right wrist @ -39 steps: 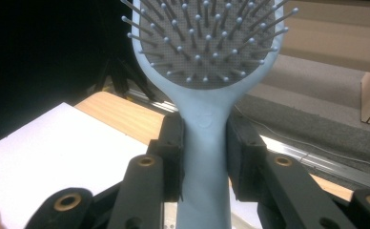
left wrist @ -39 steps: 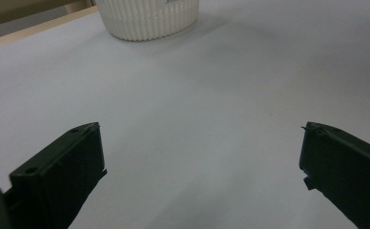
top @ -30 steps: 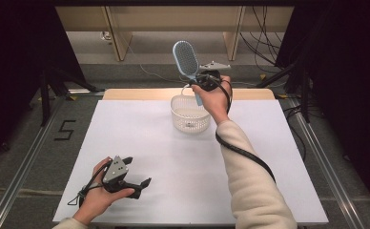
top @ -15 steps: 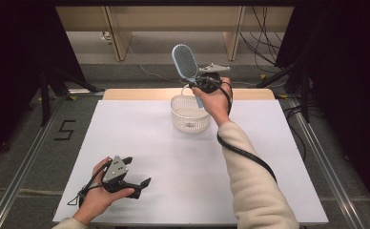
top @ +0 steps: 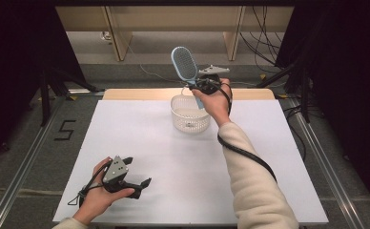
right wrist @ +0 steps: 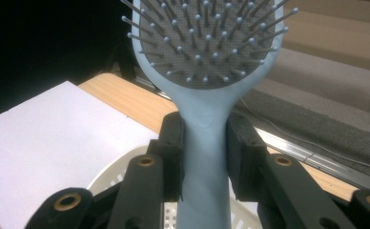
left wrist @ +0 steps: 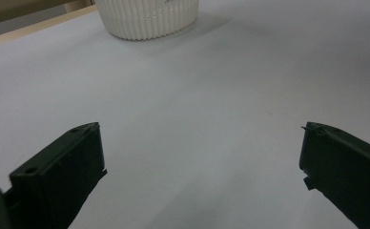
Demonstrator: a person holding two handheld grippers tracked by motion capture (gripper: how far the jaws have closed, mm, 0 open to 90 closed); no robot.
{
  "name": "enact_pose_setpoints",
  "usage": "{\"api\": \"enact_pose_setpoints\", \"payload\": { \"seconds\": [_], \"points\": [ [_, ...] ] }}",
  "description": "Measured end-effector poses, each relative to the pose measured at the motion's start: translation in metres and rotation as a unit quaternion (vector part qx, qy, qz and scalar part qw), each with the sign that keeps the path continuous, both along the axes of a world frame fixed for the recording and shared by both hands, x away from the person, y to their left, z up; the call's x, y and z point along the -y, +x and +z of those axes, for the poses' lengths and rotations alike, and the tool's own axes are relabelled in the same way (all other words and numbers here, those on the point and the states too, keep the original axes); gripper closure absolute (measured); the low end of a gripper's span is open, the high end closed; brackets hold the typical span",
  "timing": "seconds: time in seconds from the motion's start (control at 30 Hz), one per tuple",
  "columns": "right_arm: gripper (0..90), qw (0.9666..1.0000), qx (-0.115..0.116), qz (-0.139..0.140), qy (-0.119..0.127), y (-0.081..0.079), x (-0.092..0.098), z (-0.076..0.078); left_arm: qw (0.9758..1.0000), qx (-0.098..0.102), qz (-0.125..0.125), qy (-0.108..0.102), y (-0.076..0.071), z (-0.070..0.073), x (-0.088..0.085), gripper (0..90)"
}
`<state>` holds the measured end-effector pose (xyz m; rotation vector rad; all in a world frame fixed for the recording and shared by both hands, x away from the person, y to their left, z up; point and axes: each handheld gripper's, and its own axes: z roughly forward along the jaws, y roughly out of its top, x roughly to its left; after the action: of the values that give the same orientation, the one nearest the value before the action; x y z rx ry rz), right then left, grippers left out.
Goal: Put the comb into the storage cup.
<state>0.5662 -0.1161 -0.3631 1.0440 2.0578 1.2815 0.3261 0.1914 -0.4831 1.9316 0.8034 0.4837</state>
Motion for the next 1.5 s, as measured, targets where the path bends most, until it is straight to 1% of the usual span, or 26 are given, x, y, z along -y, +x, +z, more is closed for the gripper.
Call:
{"api": "enact_pose_setpoints", "payload": {
  "seconds": [0.2, 0.47, 0.57, 0.73, 0.83, 0.87, 1.03, 1.23, 1.4, 1.5],
  "points": [
    [70.7, 0.9999, 0.009, 0.008, -0.001, 0.0, -0.001, 0.0, 1.0, 0.0, 0.0, 0.0, 0.0, 0.0, 0.0, 0.7],
    [70.7, 0.9999, 0.01, 0.013, -0.004, -0.001, -0.001, -0.003, 1.0, 0.0, -0.001, 0.0, 0.0, 0.0, 0.001, 0.7],
    [70.7, 0.9997, 0.013, 0.018, -0.005, -0.001, -0.002, -0.004, 1.0, 0.0, 0.0, 0.0, 0.0, 0.0, 0.001, 0.7],
    [70.7, 0.9998, 0.012, 0.017, -0.006, -0.003, -0.003, -0.007, 1.0, 0.001, -0.001, 0.0, 0.0, 0.0, 0.001, 0.7],
    [70.7, 0.9998, 0.015, 0.015, -0.006, -0.004, -0.003, -0.009, 1.0, 0.001, -0.002, -0.001, 0.0, 0.0, 0.001, 0.7],
    [70.7, 0.9997, 0.016, 0.016, -0.01, -0.004, -0.002, -0.01, 1.0, 0.001, -0.002, -0.001, 0.0, 0.0, 0.001, 0.6],
    [70.7, 0.9996, 0.022, 0.015, -0.007, -0.004, -0.002, -0.013, 1.0, 0.002, -0.002, -0.002, 0.0, 0.0, 0.001, 0.7],
    [70.7, 0.9995, 0.026, 0.016, -0.01, -0.005, -0.003, -0.015, 1.0, 0.002, -0.002, 0.0, 0.0, 0.0, 0.001, 0.7],
    [70.6, 0.9995, 0.028, 0.016, -0.004, -0.006, -0.002, -0.017, 1.0, 0.002, -0.003, 0.0, 0.0, 0.0, 0.002, 0.7],
    [70.6, 0.9993, 0.034, 0.017, -0.002, -0.007, 0.0, -0.019, 1.0, 0.001, -0.004, 0.001, 0.0, -0.001, 0.002, 0.7]
  ]
}}
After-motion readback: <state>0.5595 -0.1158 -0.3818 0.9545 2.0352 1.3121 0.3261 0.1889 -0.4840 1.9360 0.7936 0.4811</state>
